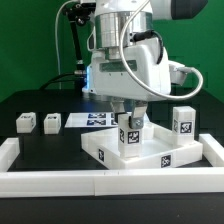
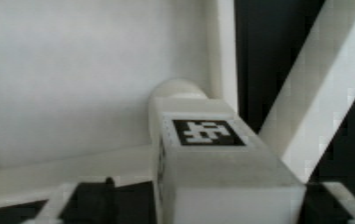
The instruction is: Assemble square table
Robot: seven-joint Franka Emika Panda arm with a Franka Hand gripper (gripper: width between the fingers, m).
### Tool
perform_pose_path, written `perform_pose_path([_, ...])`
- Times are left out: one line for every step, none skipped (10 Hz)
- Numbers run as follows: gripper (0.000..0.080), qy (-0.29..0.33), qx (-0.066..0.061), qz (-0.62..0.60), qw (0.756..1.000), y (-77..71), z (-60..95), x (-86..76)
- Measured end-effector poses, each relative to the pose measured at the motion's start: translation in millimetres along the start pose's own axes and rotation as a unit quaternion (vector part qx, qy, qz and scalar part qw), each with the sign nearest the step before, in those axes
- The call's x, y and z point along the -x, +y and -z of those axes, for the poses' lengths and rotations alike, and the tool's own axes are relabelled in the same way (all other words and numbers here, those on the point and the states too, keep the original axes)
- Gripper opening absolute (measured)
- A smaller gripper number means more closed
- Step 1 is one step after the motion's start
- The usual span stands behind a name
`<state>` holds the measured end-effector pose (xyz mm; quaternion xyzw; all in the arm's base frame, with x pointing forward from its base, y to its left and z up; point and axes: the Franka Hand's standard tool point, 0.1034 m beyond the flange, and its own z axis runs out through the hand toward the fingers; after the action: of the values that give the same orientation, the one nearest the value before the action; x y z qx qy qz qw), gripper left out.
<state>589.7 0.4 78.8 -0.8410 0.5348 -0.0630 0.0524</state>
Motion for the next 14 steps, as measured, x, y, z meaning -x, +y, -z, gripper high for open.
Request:
perform_pose_path([0.0633, -0.002, 0.001, 0.017, 1.000, -0.8, -0.1, 2.4])
perform_pose_path([0.0633, -0.003, 0.001, 0.035, 0.999, -2.5, -0.2, 6.1])
perform_pose_path([0.0647, -0.004, 0.001, 0.084, 0.996, -2.9, -0.4, 7.4])
perform_pose_path([0.0647, -0.004, 0.001, 0.160, 0.987, -2.4, -0.5, 6.8])
perform_pose_path([0.0647, -0.007, 0.003, 0.222, 0.975, -1.5, -0.8, 7.6])
perform_pose_path([0.0649, -0.011, 0.004, 0.274, 0.962, -1.1, -0.9, 9.8])
perform_pose_path([0.0649, -0.011, 0.003, 0.318, 0.948, -0.9, -1.0, 9.6])
perform_pose_path([0.0649, -0.012, 0.003, 0.358, 0.934, 0.1, -1.1, 7.6])
perform_pose_path([0.0649, -0.012, 0.003, 0.404, 0.915, 0.8, -1.1, 6.3])
perform_pose_path([0.0649, -0.012, 0.003, 0.432, 0.902, 0.5, -1.0, 6.7])
perform_pose_path([0.0649, -0.011, 0.002, 0.448, 0.894, -0.2, -0.6, 6.6])
perform_pose_path([0.0649, -0.009, 0.004, 0.479, 0.878, -1.2, 0.0, 6.1])
perform_pose_path([0.0649, -0.008, 0.004, 0.504, 0.864, -2.0, 0.4, 5.8])
perform_pose_path([0.0649, -0.007, 0.007, 0.538, 0.843, -2.4, 0.6, 5.7])
